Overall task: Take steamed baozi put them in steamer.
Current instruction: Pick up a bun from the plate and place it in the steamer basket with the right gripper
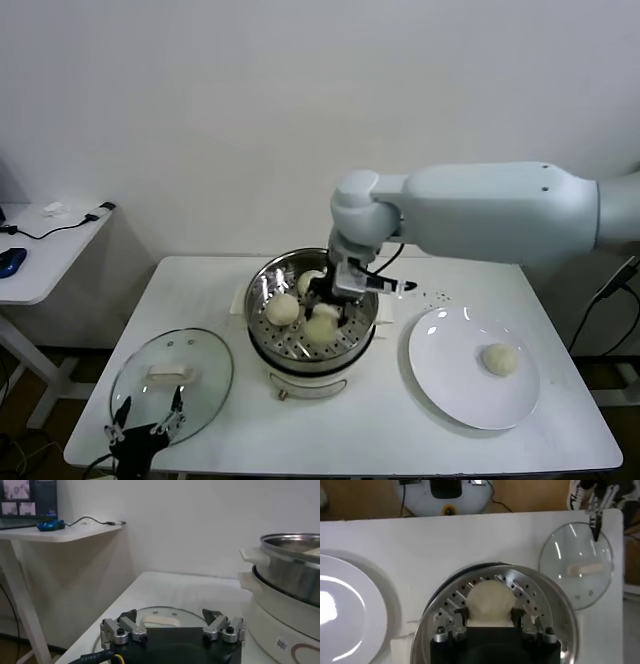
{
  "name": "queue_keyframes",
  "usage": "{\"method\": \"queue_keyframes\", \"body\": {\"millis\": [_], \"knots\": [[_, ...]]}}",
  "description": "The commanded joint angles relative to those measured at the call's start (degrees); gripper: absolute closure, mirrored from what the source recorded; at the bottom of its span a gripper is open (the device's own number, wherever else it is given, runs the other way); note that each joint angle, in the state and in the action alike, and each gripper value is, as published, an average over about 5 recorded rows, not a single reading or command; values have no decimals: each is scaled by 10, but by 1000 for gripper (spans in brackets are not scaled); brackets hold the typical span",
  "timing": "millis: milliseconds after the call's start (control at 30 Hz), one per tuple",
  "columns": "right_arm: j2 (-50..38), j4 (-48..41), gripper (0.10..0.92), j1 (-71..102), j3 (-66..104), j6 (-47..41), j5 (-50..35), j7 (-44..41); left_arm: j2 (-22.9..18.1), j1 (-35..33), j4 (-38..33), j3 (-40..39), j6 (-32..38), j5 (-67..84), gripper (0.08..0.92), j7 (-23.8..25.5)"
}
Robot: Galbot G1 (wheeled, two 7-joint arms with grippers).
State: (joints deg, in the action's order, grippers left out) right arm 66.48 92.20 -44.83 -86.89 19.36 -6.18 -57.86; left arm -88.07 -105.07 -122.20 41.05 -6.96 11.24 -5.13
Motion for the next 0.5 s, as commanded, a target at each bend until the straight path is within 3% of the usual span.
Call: {"method": "queue_keyframes", "body": {"millis": [33,500], "knots": [[35,-21,440,55,-19,6,39,12,0,0,0,1,-1,1,177,0],[76,-92,440,71,-13,3,48,23,4,3,-1,-2,-1,2,177,0]]}}
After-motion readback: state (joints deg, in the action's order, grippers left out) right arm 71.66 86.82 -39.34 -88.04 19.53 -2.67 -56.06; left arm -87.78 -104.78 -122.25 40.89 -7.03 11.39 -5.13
